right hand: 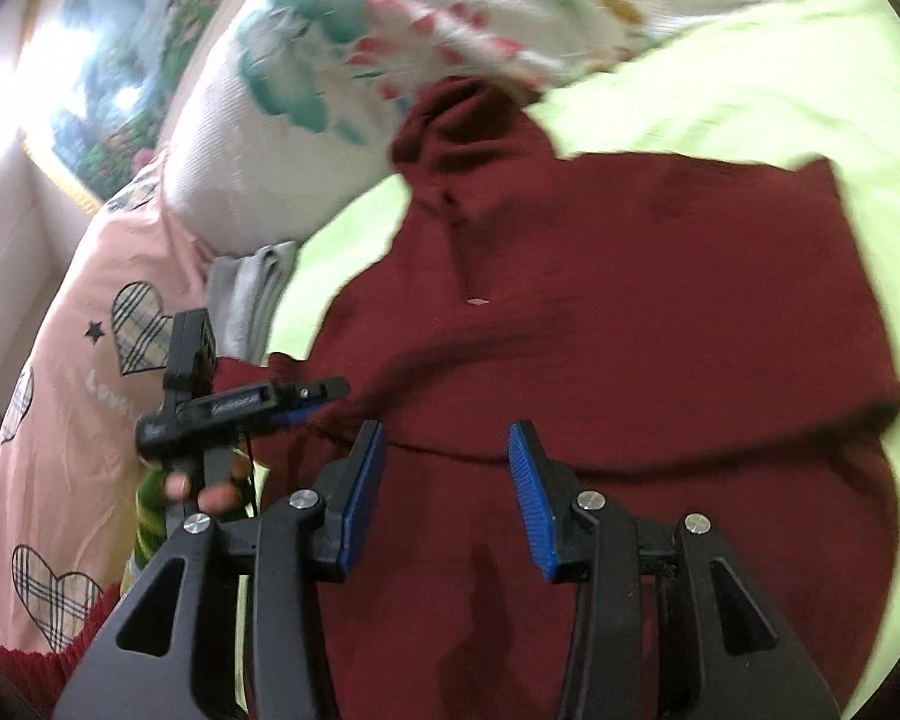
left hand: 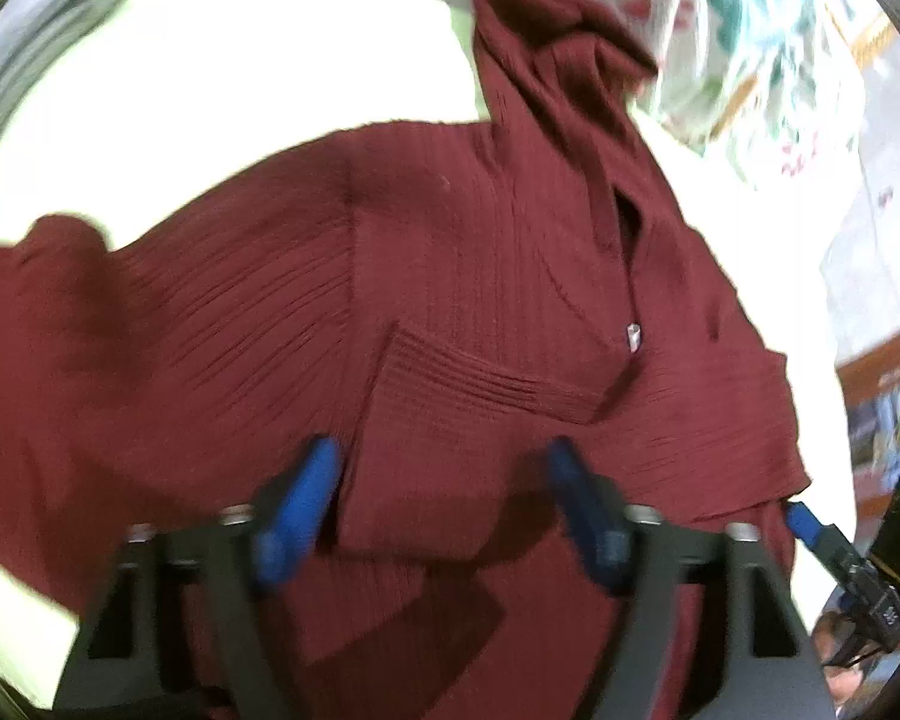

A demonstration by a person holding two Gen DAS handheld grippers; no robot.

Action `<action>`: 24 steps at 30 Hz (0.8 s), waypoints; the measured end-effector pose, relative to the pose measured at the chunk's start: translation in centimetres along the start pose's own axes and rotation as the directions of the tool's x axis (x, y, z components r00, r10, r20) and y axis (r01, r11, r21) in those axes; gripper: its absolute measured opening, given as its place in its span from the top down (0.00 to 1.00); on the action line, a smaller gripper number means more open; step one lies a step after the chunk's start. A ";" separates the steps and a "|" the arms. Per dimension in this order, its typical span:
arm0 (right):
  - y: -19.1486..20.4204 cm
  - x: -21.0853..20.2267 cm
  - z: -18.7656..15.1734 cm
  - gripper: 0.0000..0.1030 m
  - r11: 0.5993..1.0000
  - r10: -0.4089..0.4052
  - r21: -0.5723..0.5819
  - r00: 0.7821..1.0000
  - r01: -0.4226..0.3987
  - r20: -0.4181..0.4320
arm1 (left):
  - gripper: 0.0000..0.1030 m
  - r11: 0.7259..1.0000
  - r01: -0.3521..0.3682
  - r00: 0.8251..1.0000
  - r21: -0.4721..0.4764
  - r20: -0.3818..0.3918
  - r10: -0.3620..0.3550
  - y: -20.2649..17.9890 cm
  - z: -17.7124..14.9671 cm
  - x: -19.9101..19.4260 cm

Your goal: Fold large clothes

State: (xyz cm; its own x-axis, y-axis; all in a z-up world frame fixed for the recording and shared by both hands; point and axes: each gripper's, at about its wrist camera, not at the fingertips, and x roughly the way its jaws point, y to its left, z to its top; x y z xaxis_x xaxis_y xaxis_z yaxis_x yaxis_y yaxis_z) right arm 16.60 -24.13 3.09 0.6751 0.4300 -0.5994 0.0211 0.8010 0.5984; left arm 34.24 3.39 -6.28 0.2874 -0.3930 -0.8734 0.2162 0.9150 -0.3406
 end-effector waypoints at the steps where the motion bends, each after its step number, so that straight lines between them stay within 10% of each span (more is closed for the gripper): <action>1: -0.4 -0.4 -0.2 0.57 1.000 -0.009 0.012 1.000 0.009 0.002 | 0.48 0.999 -0.027 1.000 0.027 -0.003 0.027 -0.3 -0.1 0.2; 5: -1.5 -1.6 -0.6 0.57 0.999 -0.042 0.029 0.999 0.041 0.016 | 0.95 0.997 -0.033 0.999 0.072 0.026 0.031 -1.5 -0.2 0.1; 11: -2.7 -3.4 0.1 0.57 0.995 -0.092 0.047 0.993 0.089 0.068 | 0.96 0.998 -0.056 0.964 -0.006 0.260 0.056 -0.2 -1.9 -4.8; 24: -11.3 -2.6 5.9 0.46 0.937 -0.312 0.178 0.950 0.301 0.033 | 0.96 0.988 -0.087 0.963 -0.128 0.244 0.116 4.0 -2.0 -4.0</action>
State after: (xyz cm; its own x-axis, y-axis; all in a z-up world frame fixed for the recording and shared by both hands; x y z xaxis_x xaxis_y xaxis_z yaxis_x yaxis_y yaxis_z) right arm 18.89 -36.72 1.06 0.6591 0.1448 -0.7380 0.3543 0.8058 0.4745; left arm 32.10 8.78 -4.80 0.5294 -0.2940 -0.7958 0.0687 0.9498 -0.3052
